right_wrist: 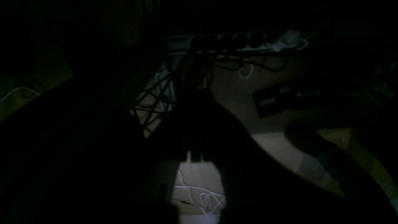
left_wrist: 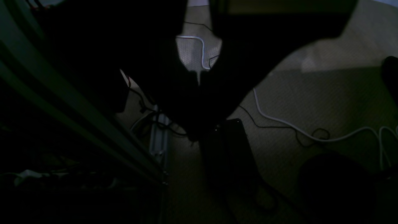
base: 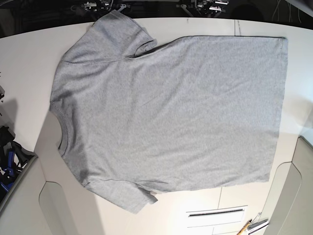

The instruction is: Fold the T-shirt properly

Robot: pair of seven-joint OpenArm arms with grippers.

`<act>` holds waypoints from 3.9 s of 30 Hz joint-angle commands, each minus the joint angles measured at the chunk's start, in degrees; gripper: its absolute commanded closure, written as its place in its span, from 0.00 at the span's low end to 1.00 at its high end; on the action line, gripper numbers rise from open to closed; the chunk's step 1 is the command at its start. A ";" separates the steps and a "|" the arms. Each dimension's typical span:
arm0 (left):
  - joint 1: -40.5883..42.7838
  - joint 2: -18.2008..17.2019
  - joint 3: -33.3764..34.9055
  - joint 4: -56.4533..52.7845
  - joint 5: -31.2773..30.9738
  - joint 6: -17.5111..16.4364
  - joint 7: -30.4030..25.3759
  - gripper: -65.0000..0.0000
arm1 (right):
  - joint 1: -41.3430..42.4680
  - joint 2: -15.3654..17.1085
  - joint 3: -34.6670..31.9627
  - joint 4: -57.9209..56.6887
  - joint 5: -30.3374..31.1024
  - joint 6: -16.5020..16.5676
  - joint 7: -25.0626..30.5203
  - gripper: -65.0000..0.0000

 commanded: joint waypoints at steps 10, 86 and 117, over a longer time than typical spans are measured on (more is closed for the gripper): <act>-0.22 0.00 -0.04 0.33 0.09 -0.24 -0.72 1.00 | 0.26 0.46 -0.09 0.46 0.17 -0.37 0.63 1.00; 63.01 -23.63 -39.98 88.54 -52.61 -34.39 30.67 1.00 | -53.24 11.39 30.80 92.21 50.23 27.12 -10.64 1.00; 54.80 -23.65 -39.98 88.54 -52.92 -34.39 33.77 0.53 | -29.90 2.27 34.69 84.59 28.57 11.02 -19.43 0.49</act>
